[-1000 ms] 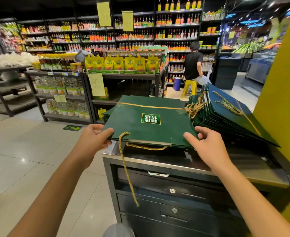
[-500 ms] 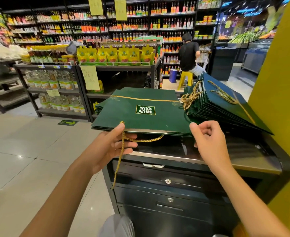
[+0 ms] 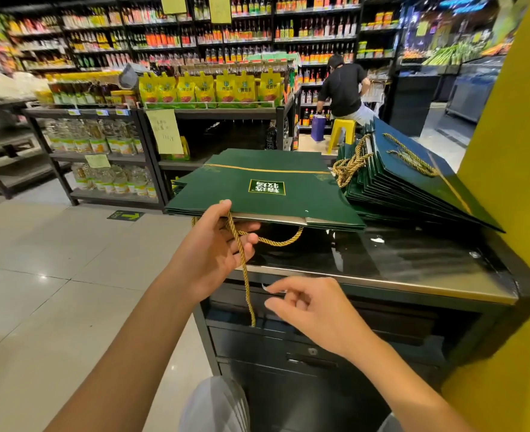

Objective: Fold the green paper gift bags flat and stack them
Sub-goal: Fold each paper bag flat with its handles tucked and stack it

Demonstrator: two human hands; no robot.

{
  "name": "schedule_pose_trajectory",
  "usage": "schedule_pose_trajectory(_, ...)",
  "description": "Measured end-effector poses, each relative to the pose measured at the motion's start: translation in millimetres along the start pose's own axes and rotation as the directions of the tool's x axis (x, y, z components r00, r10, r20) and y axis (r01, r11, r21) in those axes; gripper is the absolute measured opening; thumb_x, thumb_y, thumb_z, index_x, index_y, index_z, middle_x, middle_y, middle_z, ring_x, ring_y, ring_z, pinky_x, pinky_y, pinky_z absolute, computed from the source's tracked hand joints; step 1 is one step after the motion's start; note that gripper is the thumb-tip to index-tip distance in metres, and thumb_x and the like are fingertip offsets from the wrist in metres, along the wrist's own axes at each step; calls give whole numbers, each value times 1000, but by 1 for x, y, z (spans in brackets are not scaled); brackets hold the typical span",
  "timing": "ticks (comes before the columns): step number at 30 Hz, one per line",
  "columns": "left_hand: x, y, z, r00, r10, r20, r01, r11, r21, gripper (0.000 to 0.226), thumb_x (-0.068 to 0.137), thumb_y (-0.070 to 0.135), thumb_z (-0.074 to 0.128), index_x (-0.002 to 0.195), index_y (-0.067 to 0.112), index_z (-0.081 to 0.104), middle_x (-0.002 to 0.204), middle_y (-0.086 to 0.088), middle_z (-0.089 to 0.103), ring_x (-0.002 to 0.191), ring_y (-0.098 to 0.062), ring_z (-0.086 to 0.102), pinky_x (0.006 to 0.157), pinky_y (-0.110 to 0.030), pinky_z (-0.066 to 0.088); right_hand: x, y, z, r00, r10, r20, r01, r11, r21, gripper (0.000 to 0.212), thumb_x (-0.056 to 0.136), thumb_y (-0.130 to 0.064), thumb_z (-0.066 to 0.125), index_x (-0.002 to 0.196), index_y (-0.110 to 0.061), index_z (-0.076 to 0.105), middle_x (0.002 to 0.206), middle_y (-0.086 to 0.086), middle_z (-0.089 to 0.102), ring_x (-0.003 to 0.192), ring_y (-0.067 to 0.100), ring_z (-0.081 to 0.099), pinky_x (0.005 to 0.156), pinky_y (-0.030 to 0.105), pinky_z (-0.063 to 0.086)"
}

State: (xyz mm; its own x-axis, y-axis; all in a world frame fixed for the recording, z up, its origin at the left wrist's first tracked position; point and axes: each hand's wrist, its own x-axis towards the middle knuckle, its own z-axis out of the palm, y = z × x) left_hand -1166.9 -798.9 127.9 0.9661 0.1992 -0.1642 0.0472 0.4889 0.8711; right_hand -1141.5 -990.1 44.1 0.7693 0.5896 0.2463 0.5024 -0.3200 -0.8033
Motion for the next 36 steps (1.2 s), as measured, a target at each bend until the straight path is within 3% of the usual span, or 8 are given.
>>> schedule_pose_trajectory(7, -3, 0, 8, 1000, -13, -10, 13, 1000, -9, 54, 103, 36, 54, 144, 2, 48, 95, -14, 69, 68, -19, 64, 63, -29, 55, 9, 13, 27, 982, 89, 169, -69, 991, -116, 47, 90, -35, 74, 135, -25, 62, 80, 0, 69, 70, -14, 58, 86, 11, 41)
schedule_pose_trajectory(10, -3, 1, 9, 1000, -16, -7, 16, 1000, 0, 55, 102, 36, 54, 145, 3, 46, 95, -15, 70, 68, -19, 65, 62, -28, 56, 11, 22, 35, 966, 152, 210, -129, 984, -121, 45, 90, -37, 75, 132, -28, 63, 83, -3, 67, 71, 3, 60, 75, 18, 51)
schedule_pose_trajectory(13, -2, 2, 9, 1000, -11, -2, 11, 1000, 11, 55, 102, 36, 54, 145, 3, 46, 97, -15, 70, 69, -19, 65, 62, -28, 56, 11, 25, 39, 963, 163, 213, -138, 982, -129, 23, 94, -34, 69, 113, -22, 74, 88, -2, 68, 76, 14, 61, 74, 28, 55)
schedule_pose_trajectory(18, 2, 0, 4, 1000, 6, -17, -4, 990, 142, 54, 103, 42, 51, 139, 2, 52, 99, -12, 72, 72, -17, 67, 62, -29, 56, 7, 12, 22, 962, 146, 229, -145, 989, -23, 16, 98, -32, 64, 105, -22, 75, 87, -1, 70, 66, 1, 59, 63, 16, 50)
schedule_pose_trajectory(22, 4, -1, -2, 999, 16, -35, -5, 956, 294, 48, 103, 48, 48, 126, 9, 63, 100, -7, 74, 75, -18, 70, 65, -30, 56, 2, -12, -8, 963, 82, 257, -111, 988, 103, 12, 101, -26, 60, 102, -20, 70, 84, 4, 74, 59, 8, 59, 60, 17, 50)
schedule_pose_trajectory(25, 4, -1, -6, 998, 34, -45, -13, 916, 401, 50, 103, 52, 44, 121, 11, 67, 107, -7, 76, 83, -23, 74, 70, -33, 57, 1, -31, -36, 987, 53, 153, -76, 986, 151, 4, 97, -21, 67, 97, -19, 70, 82, 4, 75, 58, 12, 62, 52, 18, 45)
schedule_pose_trajectory(31, -1, 2, -16, 992, 115, -58, -46, 734, 678, 55, 101, 60, 37, 113, 15, 68, 107, -4, 74, 83, -26, 76, 67, -33, 58, 10, -56, -88, 990, -23, -139, 57, 967, 247, 4, 89, -4, 71, 92, -5, 68, 76, 12, 73, 56, 18, 62, 46, 30, 45)
schedule_pose_trajectory(36, -18, 11, -17, 979, 204, 23, -108, 417, 903, 70, 86, 75, 26, 99, 21, 68, 92, 0, 73, 68, -20, 73, 64, -32, 54, 30, -59, -117, 965, -45, -259, 93, 980, 175, 13, 93, -7, 69, 103, -14, 74, 75, 0, 75, 61, 11, 65, 53, 20, 51)
